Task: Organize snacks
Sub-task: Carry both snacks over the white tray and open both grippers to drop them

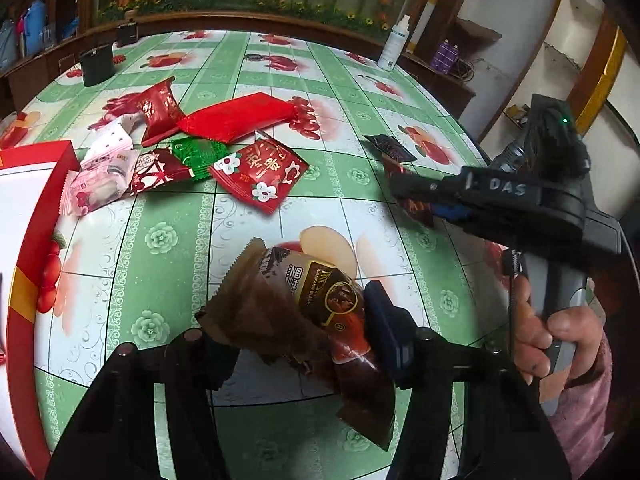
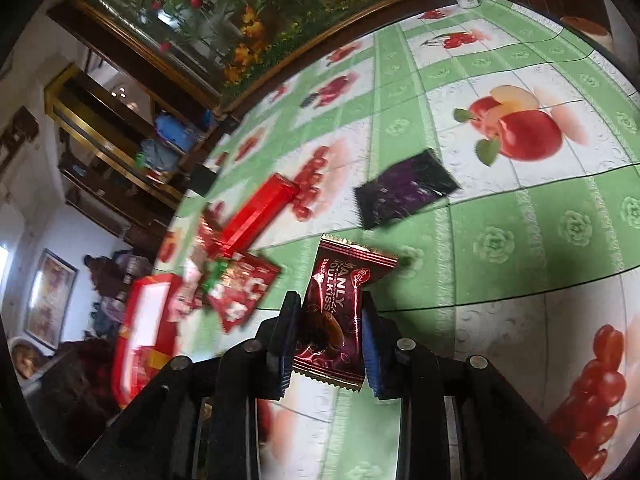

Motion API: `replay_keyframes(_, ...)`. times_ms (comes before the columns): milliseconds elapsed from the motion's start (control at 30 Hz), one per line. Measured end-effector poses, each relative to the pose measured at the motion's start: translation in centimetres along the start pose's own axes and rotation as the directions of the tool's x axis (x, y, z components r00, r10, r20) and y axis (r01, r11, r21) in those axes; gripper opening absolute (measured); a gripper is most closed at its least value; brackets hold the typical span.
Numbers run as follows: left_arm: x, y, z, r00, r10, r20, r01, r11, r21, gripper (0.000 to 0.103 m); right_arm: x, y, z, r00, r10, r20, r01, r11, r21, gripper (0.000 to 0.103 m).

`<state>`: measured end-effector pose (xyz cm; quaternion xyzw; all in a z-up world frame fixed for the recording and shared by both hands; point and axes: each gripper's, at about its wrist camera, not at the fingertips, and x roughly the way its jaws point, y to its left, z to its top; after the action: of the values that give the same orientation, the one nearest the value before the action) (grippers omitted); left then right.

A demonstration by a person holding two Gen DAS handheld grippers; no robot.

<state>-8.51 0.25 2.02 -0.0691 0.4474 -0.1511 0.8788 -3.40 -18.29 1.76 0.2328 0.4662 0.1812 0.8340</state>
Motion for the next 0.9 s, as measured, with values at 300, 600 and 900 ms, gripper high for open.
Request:
replay_keyframes(300, -1.4, 0.5, -1.0, 0.998, 0.04, 0.046, -0.041, 0.999, 0.023, 0.046, -0.6, 0.4, -0.2, 0.999, 0.025, 0.029, -0.024, 0.999, -0.026, 0.03)
replay_keyframes(600, -5.0, 0.9, -3.2, 0.99, 0.097, 0.1, -0.103, 0.993, 0.064, 0.045, -2.1, 2.8, -0.8, 0.993, 0.069, 0.098, -0.055, 0.988, -0.144, 0.03)
replay_keyframes(900, -8.6, 1.6, -4.1, 0.972, 0.126, 0.201, -0.147, 0.985, 0.095, 0.045, -2.8, 4.6, -2.0, 0.986, 0.078, 0.145, -0.044, 0.974, -0.222, 0.03)
